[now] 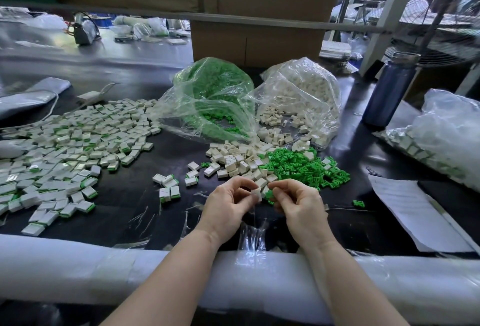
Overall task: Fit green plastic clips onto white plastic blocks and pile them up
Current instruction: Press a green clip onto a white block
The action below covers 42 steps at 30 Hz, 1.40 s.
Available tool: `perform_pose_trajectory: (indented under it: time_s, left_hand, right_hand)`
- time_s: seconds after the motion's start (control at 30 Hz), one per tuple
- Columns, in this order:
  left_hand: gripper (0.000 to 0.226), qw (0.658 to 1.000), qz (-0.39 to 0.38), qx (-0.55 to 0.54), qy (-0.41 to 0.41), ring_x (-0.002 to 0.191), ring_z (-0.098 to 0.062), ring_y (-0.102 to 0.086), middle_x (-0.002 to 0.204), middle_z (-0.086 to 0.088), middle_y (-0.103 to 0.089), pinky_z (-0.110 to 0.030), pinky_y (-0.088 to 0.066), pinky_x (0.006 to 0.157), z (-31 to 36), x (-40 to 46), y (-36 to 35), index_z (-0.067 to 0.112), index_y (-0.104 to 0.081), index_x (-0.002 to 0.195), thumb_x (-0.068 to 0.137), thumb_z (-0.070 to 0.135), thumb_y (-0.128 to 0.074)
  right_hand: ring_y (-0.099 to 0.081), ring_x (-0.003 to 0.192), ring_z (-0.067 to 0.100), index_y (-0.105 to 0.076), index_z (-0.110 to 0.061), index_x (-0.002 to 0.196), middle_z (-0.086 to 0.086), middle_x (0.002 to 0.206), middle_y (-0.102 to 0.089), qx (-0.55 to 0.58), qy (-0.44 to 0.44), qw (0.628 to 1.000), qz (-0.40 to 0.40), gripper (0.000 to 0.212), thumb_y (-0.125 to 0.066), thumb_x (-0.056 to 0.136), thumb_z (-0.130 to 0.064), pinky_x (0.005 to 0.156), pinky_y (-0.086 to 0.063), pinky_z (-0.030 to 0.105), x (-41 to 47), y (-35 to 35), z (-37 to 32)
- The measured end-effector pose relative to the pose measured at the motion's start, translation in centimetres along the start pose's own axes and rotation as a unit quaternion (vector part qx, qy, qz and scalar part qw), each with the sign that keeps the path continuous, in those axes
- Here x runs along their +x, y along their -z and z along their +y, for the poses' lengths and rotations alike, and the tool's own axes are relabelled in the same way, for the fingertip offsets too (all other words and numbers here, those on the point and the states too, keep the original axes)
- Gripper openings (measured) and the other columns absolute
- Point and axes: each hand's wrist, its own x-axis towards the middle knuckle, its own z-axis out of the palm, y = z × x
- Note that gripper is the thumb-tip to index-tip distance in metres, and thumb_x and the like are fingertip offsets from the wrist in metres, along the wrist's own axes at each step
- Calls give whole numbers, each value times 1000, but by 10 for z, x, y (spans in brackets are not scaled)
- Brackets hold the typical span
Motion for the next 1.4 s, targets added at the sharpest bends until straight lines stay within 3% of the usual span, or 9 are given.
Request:
perform_pose_trajectory:
  time_s: [0.1, 0.23, 0.3, 0.4, 0.6, 0.83, 1.13, 1.4]
  left_hand:
    - [11, 1000, 11, -12, 6, 80, -26, -63, 87, -12, -69, -41, -52, 85, 0, 1, 0, 9, -61, 91, 83, 15, -67]
    - [12, 1000, 10, -13, -3, 79, -18, -58, 85, -10, -63, -32, -51, 82, 1, 0, 0, 10, -63, 95, 84, 12, -66]
    - [18, 1000, 2, -24, -1, 82, -21, -60, 89, -12, -64, -33, -52, 85, 1, 0, 0, 15, -65, 104, 86, 10, -62]
    - [15, 999, 2, -43, 4, 88, -29, -65, 93, -16, -68, -36, -53, 86, 2, 0, 0, 14, -67, 99, 86, 8, -62]
    - [6, 999, -14, -41, 1, 74, -11, -63, 77, -2, -69, -25, -53, 79, 0, 0, 0, 12, -63, 93, 88, 13, -61]
    - [6, 999, -27, -30, -5, 73, -6, -63, 75, 1, -68, -21, -51, 78, -2, 1, 0, 11, -63, 93, 88, 11, -60]
    - [5, 999, -26, -25, 2, 77, -9, -64, 79, -2, -69, -22, -52, 79, -1, 1, 0, 16, -65, 90, 87, 13, -62]
    - [7, 1000, -31, 3, 1, 75, -5, -60, 83, -2, -68, -11, -47, 75, 1, 0, 0, 10, -69, 88, 87, 8, -62]
  right_hand:
    - [-60, 59, 1, -65, -31, 74, -9, 67, -66, -6, -3, 1000, 2, 30, -61, 87, -4, 63, -53, 18, 1, 0, 1]
    - [-61, 61, 1, -64, -30, 75, -10, 67, -67, 12, -7, 1000, -8, 30, -60, 87, -2, 62, -53, 16, 0, -1, 0]
    - [-62, 62, 2, -65, -30, 76, -10, 67, -67, 15, -6, 1000, -12, 31, -60, 87, -1, 63, -53, 17, 0, -2, 0]
    - [-62, 63, 4, -65, -30, 75, -9, 67, -67, 8, 2, 1000, -9, 31, -61, 87, -2, 64, -54, 19, -1, -2, -1]
    - [-63, 61, 3, -66, -29, 74, -10, 67, -69, 16, 12, 1000, -4, 29, -64, 85, -2, 62, -52, 15, -2, -1, -4]
    - [-62, 64, 4, -65, -30, 74, -7, 69, -67, -24, 27, 999, -12, 28, -65, 84, -3, 66, -54, 21, -5, 0, -8]
    - [-65, 71, 9, -69, -19, 76, -3, 72, -70, -25, 16, 999, -27, 18, -67, 81, -2, 72, -54, 25, -5, 1, -12]
    - [-58, 65, 12, -61, -16, 75, 7, 73, -65, -11, -5, 999, -51, 23, -67, 78, 6, 63, -50, 22, -5, 0, -11]
